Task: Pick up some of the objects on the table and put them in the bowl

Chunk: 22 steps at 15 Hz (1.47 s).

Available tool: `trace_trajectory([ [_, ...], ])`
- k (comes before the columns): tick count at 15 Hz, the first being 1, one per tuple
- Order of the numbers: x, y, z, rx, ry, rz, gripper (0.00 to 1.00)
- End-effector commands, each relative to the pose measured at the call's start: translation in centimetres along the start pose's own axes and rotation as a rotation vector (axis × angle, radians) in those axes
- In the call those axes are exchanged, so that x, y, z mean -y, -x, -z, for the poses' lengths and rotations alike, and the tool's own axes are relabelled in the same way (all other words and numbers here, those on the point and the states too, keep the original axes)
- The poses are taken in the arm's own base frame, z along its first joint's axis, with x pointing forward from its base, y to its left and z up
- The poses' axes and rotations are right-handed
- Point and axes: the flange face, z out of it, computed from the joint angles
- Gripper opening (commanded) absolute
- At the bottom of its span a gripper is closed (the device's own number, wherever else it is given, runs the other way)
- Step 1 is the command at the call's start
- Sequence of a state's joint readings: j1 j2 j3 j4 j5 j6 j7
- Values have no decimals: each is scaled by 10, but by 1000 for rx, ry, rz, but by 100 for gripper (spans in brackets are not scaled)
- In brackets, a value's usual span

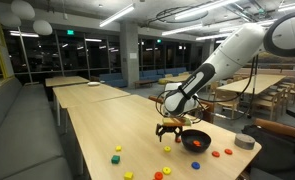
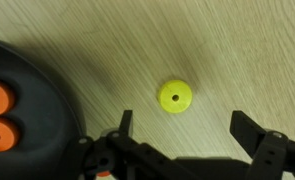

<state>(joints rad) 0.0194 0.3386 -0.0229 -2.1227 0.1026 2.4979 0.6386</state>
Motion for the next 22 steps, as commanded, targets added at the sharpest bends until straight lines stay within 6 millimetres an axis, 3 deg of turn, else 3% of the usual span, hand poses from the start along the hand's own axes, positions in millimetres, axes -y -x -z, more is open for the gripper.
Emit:
trace_trajectory([
  [1,4,-12,-3,17,-2,13,100],
  [13,24,-5,-25,93,30,81,100],
  [22,20,-9,-41,85,64,63,100],
])
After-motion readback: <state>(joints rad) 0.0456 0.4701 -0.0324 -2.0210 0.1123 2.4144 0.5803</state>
